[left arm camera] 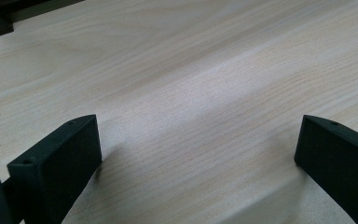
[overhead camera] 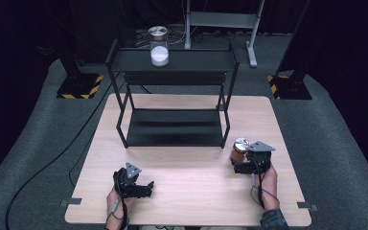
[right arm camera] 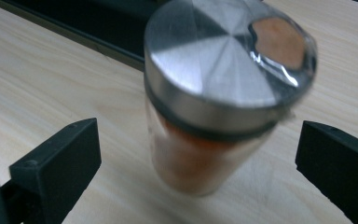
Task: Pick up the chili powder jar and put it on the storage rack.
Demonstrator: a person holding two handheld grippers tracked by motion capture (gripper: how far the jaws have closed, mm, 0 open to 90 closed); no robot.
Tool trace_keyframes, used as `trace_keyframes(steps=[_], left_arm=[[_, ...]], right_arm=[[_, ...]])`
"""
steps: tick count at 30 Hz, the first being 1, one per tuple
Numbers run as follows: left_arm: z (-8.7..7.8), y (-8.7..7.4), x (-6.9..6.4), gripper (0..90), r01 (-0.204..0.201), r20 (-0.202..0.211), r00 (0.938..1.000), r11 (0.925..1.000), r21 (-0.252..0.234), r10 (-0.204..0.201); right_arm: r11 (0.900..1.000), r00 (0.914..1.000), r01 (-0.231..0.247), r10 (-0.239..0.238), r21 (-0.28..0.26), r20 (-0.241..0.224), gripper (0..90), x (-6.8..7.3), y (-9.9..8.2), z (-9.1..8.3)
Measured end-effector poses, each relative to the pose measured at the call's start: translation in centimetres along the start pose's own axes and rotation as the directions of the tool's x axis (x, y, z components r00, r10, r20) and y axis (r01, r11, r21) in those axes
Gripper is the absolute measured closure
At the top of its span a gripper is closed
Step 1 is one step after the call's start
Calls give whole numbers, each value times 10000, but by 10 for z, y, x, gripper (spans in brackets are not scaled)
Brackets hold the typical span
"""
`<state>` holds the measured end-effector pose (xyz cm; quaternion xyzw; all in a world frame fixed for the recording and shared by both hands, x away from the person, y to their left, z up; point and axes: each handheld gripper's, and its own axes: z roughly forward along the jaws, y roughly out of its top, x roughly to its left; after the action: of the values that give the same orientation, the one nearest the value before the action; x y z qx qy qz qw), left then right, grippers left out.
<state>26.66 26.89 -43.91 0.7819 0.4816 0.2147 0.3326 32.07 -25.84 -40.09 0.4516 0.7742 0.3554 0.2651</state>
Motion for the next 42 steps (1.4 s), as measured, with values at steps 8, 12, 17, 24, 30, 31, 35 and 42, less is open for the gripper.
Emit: trace_keyframes(steps=[8, 12, 17, 24, 30, 31, 35, 42], left_arm=[[0, 1, 1, 0, 52, 53, 10000, 10000, 43, -52], [0, 1, 2, 0, 64, 78, 9999, 10000, 56, -64], [0, 1, 2, 0, 60, 69, 10000, 10000, 49, -60], [0, 1, 3, 0, 81, 101, 9999, 9999, 80, -82], [0, 1, 3, 0, 69, 91, 9999, 10000, 71, -70], [0, 1, 3, 0, 68, 93, 9999, 10000, 72, -69], [0, 1, 3, 0, 93, 109, 9999, 9999, 87, -94], [0, 1, 3, 0, 67, 89, 9999, 10000, 66, -67]], right_arm=[[10000, 9999, -5, 5, 8, -105, 0, -4, 3, 17], [10000, 9998, -82, 83, 38, -159, 128, -7, 4, 23], [9994, 9987, -328, 330, 65, -400, 271, -12, 2, 26], [9986, 9980, -525, 521, -103, -352, 307, -13, -4, 24], [9987, 9976, -467, 476, 183, -505, 307, -14, 4, 24], [9986, 9973, -439, 457, 307, -578, 307, -14, 8, 24], [9963, 9960, -254, 322, 821, -832, 307, -13, 23, 24], [9883, 9919, 252, -61, 1501, -1267, 307, -7, 50, 27]])
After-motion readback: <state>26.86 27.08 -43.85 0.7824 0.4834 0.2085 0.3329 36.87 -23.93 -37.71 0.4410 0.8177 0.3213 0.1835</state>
